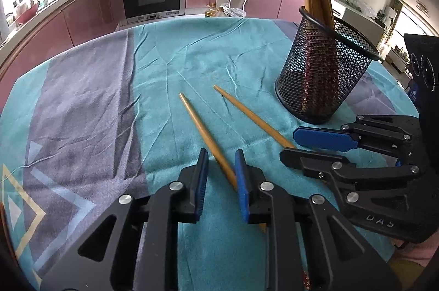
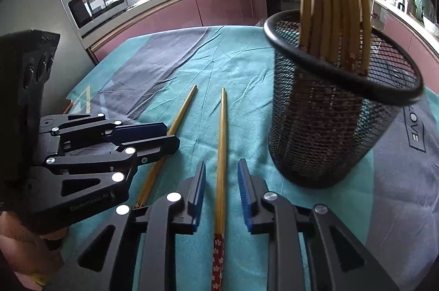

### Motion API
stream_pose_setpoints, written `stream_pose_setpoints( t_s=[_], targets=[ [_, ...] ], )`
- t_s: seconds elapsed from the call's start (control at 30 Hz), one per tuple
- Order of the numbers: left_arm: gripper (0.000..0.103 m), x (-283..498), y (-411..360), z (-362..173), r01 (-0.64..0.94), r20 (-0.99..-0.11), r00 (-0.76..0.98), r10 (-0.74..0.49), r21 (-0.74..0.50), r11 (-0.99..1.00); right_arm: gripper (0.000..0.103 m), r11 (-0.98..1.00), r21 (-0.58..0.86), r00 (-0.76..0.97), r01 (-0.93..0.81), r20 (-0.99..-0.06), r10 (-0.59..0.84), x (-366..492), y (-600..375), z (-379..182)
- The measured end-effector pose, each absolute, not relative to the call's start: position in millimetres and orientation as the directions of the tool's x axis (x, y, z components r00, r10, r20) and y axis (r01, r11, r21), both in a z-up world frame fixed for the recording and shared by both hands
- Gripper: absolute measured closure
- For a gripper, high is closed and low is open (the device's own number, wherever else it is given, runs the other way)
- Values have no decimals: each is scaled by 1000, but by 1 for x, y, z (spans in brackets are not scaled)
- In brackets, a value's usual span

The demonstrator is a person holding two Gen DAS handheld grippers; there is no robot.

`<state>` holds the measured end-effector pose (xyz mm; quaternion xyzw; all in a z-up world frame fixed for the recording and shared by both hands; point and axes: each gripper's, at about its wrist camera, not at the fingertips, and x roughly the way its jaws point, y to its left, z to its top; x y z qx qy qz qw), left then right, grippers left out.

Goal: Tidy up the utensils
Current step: 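Close the left tool on one chopstick while the right tool grasps the other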

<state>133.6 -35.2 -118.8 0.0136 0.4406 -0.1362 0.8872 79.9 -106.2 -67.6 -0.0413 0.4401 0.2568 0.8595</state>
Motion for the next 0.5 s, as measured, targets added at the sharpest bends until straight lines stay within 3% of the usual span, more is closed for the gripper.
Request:
stream_pose_setpoints(
  t_s=[0.17,0.33,0.5],
  targets=[
    [87,135,-35,-120,242,-784,578,-228,-102,965,80,865,134,490,-483,-778,394,82,-104,-68],
    [89,135,-36,-119,236,-782,578,-233,-113,965,95,871,148,489,-469,-777,396,84,-107,-69],
    [93,134,-38,-119,231,-781,575,-243,-129,964,97,867,186,476,-462,-773,420,85,-112,-70]
  ],
)
